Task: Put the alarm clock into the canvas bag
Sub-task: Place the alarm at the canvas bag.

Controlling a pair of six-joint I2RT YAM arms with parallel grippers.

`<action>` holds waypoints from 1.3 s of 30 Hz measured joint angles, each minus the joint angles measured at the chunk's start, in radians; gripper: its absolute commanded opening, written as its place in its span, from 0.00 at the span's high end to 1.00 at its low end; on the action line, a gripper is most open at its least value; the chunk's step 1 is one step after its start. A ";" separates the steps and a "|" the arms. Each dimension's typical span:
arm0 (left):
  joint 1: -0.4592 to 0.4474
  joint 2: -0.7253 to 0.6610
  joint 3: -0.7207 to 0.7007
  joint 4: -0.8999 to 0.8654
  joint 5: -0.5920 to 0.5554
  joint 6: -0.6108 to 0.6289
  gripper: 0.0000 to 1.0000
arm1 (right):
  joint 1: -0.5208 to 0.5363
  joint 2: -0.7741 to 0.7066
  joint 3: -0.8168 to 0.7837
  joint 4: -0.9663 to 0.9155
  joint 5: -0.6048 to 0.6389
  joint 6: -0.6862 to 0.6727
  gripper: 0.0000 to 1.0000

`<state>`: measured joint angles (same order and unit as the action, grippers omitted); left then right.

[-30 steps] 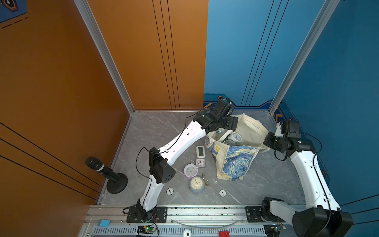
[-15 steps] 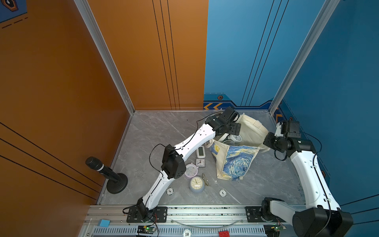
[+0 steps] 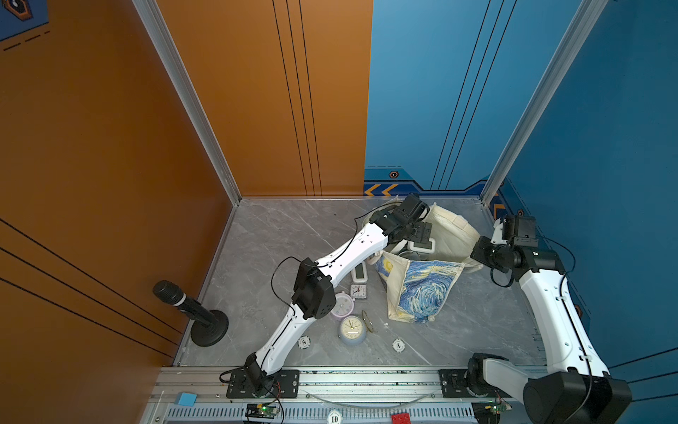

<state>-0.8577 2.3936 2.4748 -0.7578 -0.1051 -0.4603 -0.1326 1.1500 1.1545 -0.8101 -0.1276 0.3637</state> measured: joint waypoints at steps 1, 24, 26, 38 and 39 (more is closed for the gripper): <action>0.000 -0.002 0.000 0.000 0.000 0.000 0.02 | 0.000 0.000 0.000 0.000 0.000 0.000 0.90; -0.001 -0.323 -0.140 -0.003 0.000 0.038 0.07 | 0.003 0.000 0.000 0.001 0.000 0.000 0.90; -0.001 -0.351 -0.169 -0.006 -0.003 0.046 0.08 | 0.003 0.000 0.000 0.002 0.000 0.000 0.90; -0.005 -0.640 -0.518 -0.074 -0.072 0.045 0.09 | 0.006 0.000 0.000 0.003 0.000 0.000 0.90; -0.007 -0.673 -0.554 -0.079 -0.081 0.041 0.09 | 0.006 0.000 0.000 0.003 0.000 0.000 0.90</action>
<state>-0.8650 1.7206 1.9205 -0.8371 -0.1860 -0.4191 -0.1268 1.1500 1.1545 -0.8070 -0.1280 0.3637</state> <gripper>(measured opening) 0.917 0.095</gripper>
